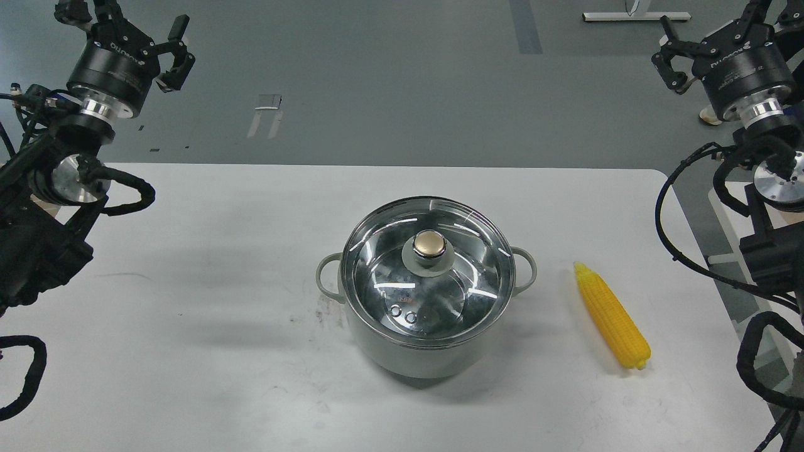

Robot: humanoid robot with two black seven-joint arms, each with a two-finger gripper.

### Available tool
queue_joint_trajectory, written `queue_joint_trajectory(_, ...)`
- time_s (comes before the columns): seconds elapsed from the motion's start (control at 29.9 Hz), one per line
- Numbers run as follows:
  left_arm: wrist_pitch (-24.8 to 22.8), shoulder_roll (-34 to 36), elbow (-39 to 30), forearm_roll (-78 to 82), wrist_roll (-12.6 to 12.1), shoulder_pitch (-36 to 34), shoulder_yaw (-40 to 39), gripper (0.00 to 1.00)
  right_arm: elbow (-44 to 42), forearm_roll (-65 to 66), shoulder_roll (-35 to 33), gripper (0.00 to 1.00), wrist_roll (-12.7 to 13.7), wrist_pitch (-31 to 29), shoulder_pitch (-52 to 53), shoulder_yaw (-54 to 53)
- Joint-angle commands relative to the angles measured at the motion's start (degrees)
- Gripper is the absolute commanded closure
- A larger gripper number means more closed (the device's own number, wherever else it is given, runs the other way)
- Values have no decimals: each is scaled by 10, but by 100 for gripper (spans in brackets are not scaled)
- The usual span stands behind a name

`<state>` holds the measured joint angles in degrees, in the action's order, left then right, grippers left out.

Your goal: Open pot and put corn in

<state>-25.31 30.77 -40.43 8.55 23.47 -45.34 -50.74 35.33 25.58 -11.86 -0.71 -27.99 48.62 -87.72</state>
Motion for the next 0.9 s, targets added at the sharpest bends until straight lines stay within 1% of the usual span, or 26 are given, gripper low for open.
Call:
queue_joint_trajectory(0.0, -1, 4, -2, 2, 0, 0, 4, 2, 3, 0, -3, 0, -1, 0, -1, -1)
queue_joint_trajectory(0.23, -5, 19, -11, 5, -2, -3, 9, 2, 7, 0, 1, 0, -4, 0, -4, -1)
queue_joint_trajectory(0.3, -4, 24, -43, 50, 0, -6, 13, 3, 10, 0, 1, 0, -6, 0, -15, -1)
queue_joint_trajectory(0.33, -4, 24, -43, 51, 0, -6, 13, 3, 10, 0, 1, 0, -6, 0, -15, -1)
queue_joint_trajectory(0.4, 5, 44, -117, 155, 2, -5, 13, 4, 9, 0, 0, 0, -6, 0, -20, -2)
queue_joint_trajectory(0.43, 10, 49, -142, 191, 3, -4, 13, 4, 9, 0, 0, 0, -6, 0, -20, -2)
queue_joint_trajectory(0.47, 25, 57, -190, 263, 3, -1, 10, 6, 9, 0, 0, 0, -6, 0, -21, -1)
queue_joint_trajectory(0.5, 36, 60, -213, 300, 3, 0, 9, 7, 9, 0, 0, 0, -6, 0, -21, -1)
queue_joint_trajectory(0.53, 59, 68, -255, 373, 3, 1, 12, 8, 9, 0, 0, 0, -6, 0, -21, -1)
queue_joint_trajectory(0.6, 73, 72, -290, 442, 3, 2, 13, 8, 10, 0, 1, 0, -6, 0, -22, -2)
queue_joint_trajectory(0.67, 78, 68, -336, 566, 3, 4, 13, 8, 10, 0, 1, 0, -6, 0, -22, -2)
queue_joint_trajectory(0.8, 80, 61, -377, 696, 6, 9, 17, 8, 10, 0, 1, 0, -6, 0, -22, -2)
queue_joint_trajectory(0.87, 82, 61, -410, 792, 17, 14, 38, 9, 10, 0, -1, 0, -7, 0, -26, -3)
